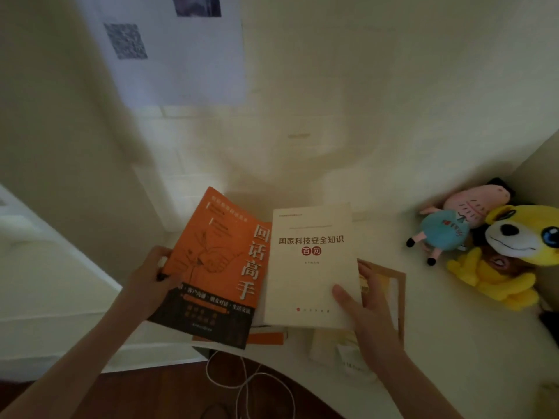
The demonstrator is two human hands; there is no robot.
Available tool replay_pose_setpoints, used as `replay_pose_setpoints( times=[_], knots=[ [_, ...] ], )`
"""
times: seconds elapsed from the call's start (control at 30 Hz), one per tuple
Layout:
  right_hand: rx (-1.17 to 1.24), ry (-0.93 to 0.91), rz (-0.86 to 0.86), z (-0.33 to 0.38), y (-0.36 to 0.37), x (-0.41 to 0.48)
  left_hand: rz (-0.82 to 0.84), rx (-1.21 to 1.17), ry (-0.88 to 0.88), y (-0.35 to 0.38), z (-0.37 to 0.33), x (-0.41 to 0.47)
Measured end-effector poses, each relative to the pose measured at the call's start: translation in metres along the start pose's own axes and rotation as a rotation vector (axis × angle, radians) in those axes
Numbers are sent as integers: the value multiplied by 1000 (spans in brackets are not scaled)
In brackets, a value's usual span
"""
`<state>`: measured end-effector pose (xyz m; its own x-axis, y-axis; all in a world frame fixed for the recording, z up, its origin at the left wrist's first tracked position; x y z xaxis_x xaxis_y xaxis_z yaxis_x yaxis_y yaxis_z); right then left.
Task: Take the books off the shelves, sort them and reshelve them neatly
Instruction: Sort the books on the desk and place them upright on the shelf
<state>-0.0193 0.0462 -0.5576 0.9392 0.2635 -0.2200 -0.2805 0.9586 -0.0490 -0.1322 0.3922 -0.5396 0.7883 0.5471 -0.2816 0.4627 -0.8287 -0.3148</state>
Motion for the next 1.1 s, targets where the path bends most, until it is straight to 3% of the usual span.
replay_pose_setpoints(
  times=[0.13,0.3,0.47,0.67,0.93,1.0,1.1],
  knots=[
    [-32,-29,-69,8,-17,-3,54,-333,-41,15,-16,-19],
    [-11,-73,-147,33,-57,-3,199,-426,-119,99,-16,-35],
    [50,-166,-168,61,-81,-1,345,-211,-53,201,-4,-53],
    [91,-102,-209,43,-97,-7,475,-183,-215,278,45,-70],
    [68,-23,-238,19,-112,-7,599,159,82,313,43,-73],
    [58,-18,-244,17,-114,-6,525,301,73,306,53,-63],
    [66,-4,-240,14,-113,-5,423,316,46,293,55,-56]
  ],
)
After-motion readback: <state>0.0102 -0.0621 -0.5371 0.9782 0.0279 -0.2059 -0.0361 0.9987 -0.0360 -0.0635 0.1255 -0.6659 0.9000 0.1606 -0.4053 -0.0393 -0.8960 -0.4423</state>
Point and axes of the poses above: each hand's wrist, its own x-axis towards the middle knuckle, its own y-axis out of the palm, z = x × y, the point moved 10 cm from there along x, towards the middle knuckle, and after that the axes turned 11 degrees about -x, right-handed, at the moved point
